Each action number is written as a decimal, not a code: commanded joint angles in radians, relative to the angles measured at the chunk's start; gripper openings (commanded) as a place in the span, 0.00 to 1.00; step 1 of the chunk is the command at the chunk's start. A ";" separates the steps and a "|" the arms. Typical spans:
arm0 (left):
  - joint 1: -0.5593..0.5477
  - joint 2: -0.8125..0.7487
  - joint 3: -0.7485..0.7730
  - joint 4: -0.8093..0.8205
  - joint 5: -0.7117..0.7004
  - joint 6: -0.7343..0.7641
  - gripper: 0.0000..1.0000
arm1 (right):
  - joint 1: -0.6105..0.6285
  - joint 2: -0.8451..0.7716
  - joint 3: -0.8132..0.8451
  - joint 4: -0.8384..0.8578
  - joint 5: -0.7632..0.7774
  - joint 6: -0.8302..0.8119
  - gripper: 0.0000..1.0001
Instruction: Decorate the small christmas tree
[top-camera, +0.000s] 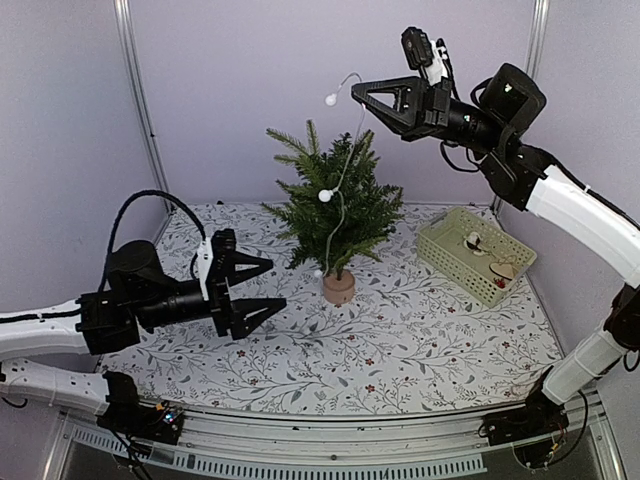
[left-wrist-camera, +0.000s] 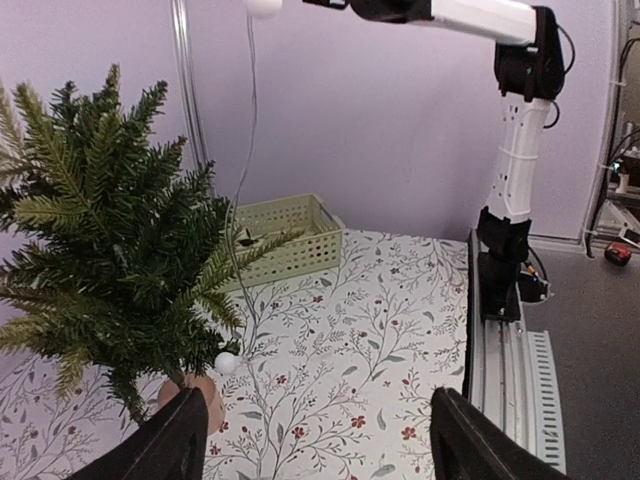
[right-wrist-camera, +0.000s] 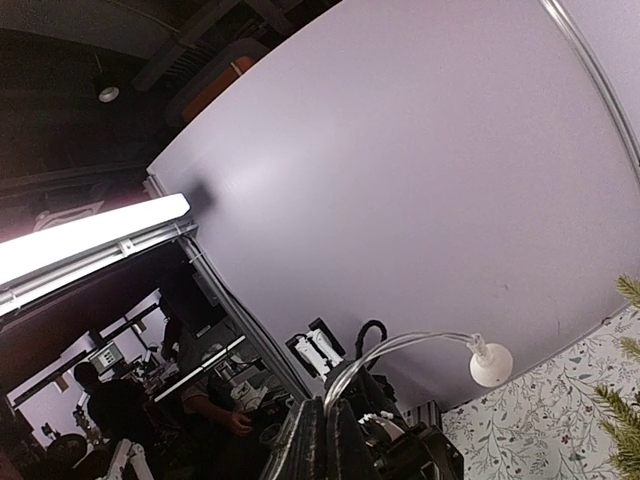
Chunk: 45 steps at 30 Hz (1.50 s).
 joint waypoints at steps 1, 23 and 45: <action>-0.045 0.124 0.043 0.172 -0.117 0.055 0.76 | 0.055 0.024 0.072 0.039 -0.053 -0.021 0.00; -0.062 0.406 0.124 0.316 -0.089 0.072 0.27 | 0.093 0.082 0.175 0.037 -0.122 -0.060 0.00; 0.324 0.235 0.368 0.023 -0.123 -0.010 0.00 | -0.103 0.087 0.160 -0.076 0.147 -0.319 0.00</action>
